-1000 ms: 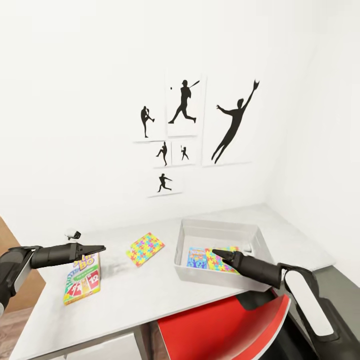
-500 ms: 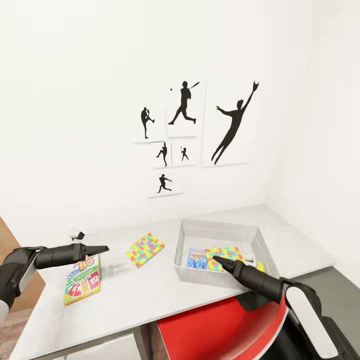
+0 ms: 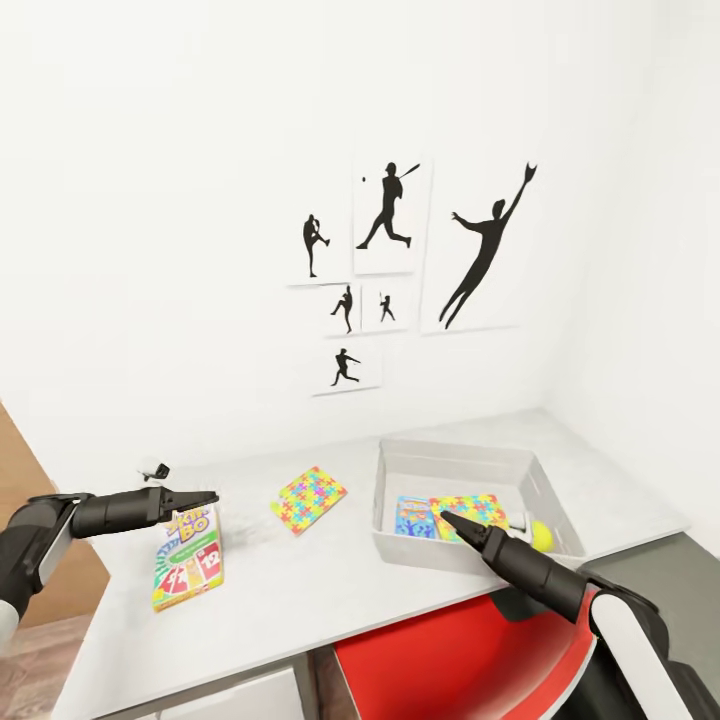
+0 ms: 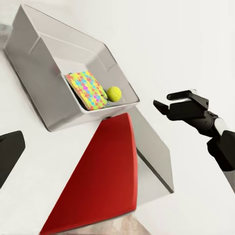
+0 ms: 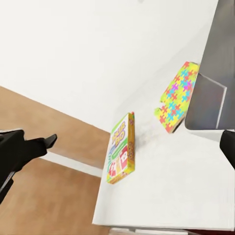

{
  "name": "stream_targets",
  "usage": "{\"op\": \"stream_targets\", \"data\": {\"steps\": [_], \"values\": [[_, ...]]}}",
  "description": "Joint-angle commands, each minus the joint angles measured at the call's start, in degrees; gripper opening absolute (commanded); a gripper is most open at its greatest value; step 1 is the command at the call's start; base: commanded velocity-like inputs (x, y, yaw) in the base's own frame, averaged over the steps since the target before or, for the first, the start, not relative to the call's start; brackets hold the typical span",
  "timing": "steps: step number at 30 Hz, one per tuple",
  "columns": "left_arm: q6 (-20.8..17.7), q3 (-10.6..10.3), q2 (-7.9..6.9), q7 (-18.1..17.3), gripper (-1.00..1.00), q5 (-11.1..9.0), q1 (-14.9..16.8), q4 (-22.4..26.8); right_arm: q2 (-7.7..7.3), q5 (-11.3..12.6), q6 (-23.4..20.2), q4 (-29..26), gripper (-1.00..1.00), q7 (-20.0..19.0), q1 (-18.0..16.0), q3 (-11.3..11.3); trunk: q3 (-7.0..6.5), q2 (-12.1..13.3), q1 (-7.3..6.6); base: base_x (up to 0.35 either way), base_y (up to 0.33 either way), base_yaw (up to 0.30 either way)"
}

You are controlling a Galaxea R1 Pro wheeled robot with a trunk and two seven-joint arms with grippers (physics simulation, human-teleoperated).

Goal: Put all the toys in the child's room - the three board games (two on the bed and one on the table), the two jigsaw puzzles on the table, and the tennis ball on the table - inside the toy box on the table in the child's room.

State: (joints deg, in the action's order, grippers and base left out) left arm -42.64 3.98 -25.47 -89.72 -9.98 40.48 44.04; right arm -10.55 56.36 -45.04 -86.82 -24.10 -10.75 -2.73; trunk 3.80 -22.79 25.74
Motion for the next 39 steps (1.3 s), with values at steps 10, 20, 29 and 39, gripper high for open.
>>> {"op": "stream_targets", "data": {"steps": [10, 20, 29, 39], "values": [[-0.6, 0.0, -0.02, -0.2, 1.00, 0.0, 0.0, 0.0, 0.06, 0.0, -0.4, -0.1, 1.00, -0.2, 0.0, -0.1, 0.13, -0.1, 0.04, 0.000, 0.082, 0.000], [-0.6, 0.1, -0.02, -0.2, 1.00, 0.0, 0.0, 0.0, 0.08, 0.0, -0.4, -0.1, 1.00, -0.2, 0.0, 0.0, 0.13, -0.1, 0.04, -0.044, 0.100, 0.000], [-0.6, 0.1, -0.02, -0.2, 1.00, 0.0, 0.0, 0.0, 0.09, 0.0, -0.4, -0.2, 1.00, -0.2, 0.0, 0.4, 0.13, -0.1, 0.04, -0.053, 0.146, 0.000], [-0.6, 0.1, -0.02, -0.2, 1.00, 0.0, 0.0, 0.0, 0.09, 0.0, -0.4, -0.2, 1.00, -0.2, 0.0, 0.5, 0.13, -0.1, 0.04, -0.045, 0.067, 0.000]]}}
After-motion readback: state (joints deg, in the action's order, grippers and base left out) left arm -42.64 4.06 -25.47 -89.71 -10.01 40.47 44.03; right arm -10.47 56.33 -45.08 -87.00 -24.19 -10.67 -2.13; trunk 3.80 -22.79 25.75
